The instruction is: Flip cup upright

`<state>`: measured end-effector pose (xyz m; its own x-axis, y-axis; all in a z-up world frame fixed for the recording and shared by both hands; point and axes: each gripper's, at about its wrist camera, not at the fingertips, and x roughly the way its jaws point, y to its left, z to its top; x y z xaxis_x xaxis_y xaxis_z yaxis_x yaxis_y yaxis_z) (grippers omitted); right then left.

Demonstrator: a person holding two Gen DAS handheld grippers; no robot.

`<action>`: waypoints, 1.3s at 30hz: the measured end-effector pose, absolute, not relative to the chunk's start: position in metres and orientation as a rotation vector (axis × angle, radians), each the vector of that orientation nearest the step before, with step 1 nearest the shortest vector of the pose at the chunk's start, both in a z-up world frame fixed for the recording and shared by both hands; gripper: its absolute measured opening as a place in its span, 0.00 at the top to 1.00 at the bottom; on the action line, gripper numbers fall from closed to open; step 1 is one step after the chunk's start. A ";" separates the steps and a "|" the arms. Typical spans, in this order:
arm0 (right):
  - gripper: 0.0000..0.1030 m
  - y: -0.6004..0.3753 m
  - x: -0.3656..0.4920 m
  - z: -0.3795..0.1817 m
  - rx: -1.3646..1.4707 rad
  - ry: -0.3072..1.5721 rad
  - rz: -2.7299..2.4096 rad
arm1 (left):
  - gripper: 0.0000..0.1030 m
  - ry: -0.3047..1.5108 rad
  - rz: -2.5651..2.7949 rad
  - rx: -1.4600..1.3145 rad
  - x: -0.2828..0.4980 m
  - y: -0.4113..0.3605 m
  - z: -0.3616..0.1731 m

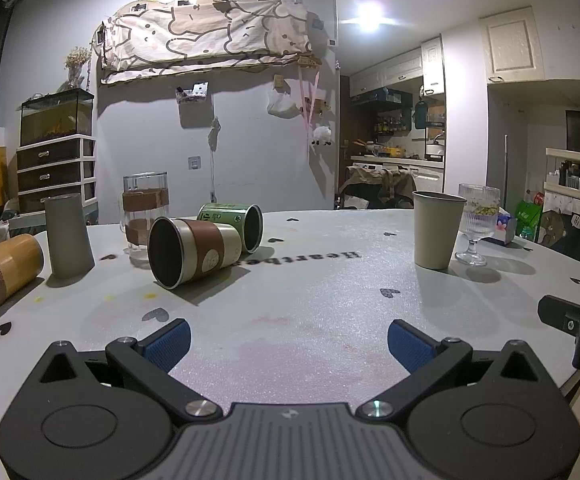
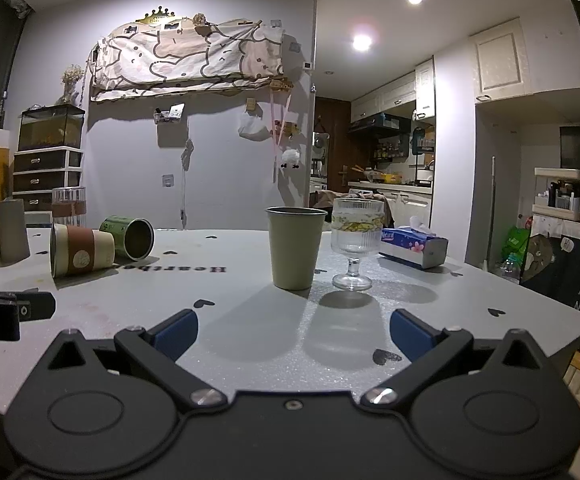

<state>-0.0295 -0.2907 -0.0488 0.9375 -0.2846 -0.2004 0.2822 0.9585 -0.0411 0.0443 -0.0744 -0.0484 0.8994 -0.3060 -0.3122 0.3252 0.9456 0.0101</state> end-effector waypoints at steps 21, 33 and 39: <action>0.00 -0.291 -0.029 -0.048 -0.013 0.207 -0.289 | 0.00 0.313 -0.326 0.062 0.044 -0.074 -0.048; 0.00 -0.291 -0.029 -0.049 -0.012 0.208 -0.290 | 0.00 0.312 -0.326 0.060 0.044 -0.074 -0.048; 0.00 -0.291 -0.029 -0.049 -0.012 0.208 -0.289 | 0.00 0.312 -0.324 0.056 0.044 -0.071 -0.049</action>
<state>-0.0286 -0.2913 -0.0486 0.9372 -0.2844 -0.2017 0.2819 0.9585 -0.0417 0.0437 -0.0711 -0.0492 0.9006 -0.3043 -0.3104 0.3213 0.9470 0.0041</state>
